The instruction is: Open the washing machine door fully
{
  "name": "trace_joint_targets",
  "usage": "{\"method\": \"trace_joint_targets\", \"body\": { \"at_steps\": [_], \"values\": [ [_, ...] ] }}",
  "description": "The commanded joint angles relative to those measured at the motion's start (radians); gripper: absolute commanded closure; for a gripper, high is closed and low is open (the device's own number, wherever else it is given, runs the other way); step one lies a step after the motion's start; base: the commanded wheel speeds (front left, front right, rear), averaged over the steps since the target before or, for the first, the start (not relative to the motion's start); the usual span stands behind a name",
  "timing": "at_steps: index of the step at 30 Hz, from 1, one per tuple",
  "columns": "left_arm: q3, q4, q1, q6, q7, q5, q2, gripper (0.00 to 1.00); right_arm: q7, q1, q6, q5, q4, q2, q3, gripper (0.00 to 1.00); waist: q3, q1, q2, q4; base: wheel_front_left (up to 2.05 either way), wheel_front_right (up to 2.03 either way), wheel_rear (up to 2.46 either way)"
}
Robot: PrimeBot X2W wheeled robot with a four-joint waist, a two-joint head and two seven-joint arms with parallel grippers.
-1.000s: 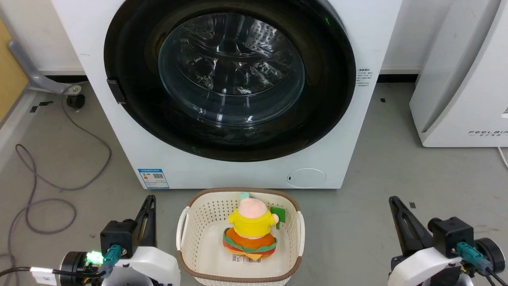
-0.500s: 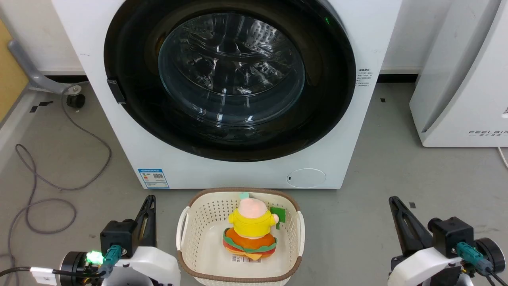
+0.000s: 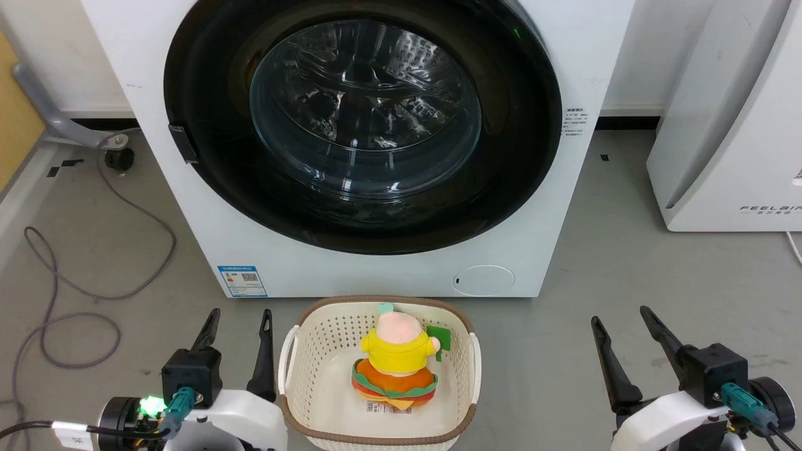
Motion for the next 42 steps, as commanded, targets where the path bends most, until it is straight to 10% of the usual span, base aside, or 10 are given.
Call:
{"method": "trace_joint_targets", "body": {
  "at_steps": [1, 4, 5, 15, 42],
  "values": [
    [-0.004, 0.006, -0.004, -0.002, -0.012, -0.009, 0.000, 0.00, -0.012, 0.001, 0.000, 0.013, 0.007, 0.000, 0.001, 0.00, 0.001, 0.0000, 0.0000, 0.000, 0.00, 0.00, 0.00],
    [-0.008, 0.010, -0.006, -0.002, -0.018, -0.012, 0.000, 0.00, -0.018, 0.001, 0.000, 0.025, 0.012, 0.000, 0.002, 0.05, 0.002, 0.0000, 0.0000, 0.000, 0.00, 0.00, 0.00],
    [-0.009, 0.012, -0.007, -0.002, -0.021, -0.013, 0.000, 0.00, -0.020, 0.001, 0.000, 0.029, 0.013, 0.000, 0.002, 0.99, 0.002, 0.0000, 0.0000, 0.000, 0.00, 0.00, 0.00],
    [-0.023, 0.024, -0.015, 0.000, -0.041, -0.024, 0.000, 0.00, -0.041, -0.003, 0.000, 0.099, 0.029, 0.000, 0.001, 1.00, 0.004, 0.0000, 0.0000, 0.003, 0.00, 0.00, 0.00],
    [-0.059, 0.006, -0.086, 0.011, -0.098, -0.046, 0.000, 0.00, -0.090, -0.262, 0.000, 0.733, 0.182, -0.044, -0.061, 1.00, 0.097, 0.0000, 0.0000, 0.011, 0.00, 0.00, 0.00]
  ]
}}
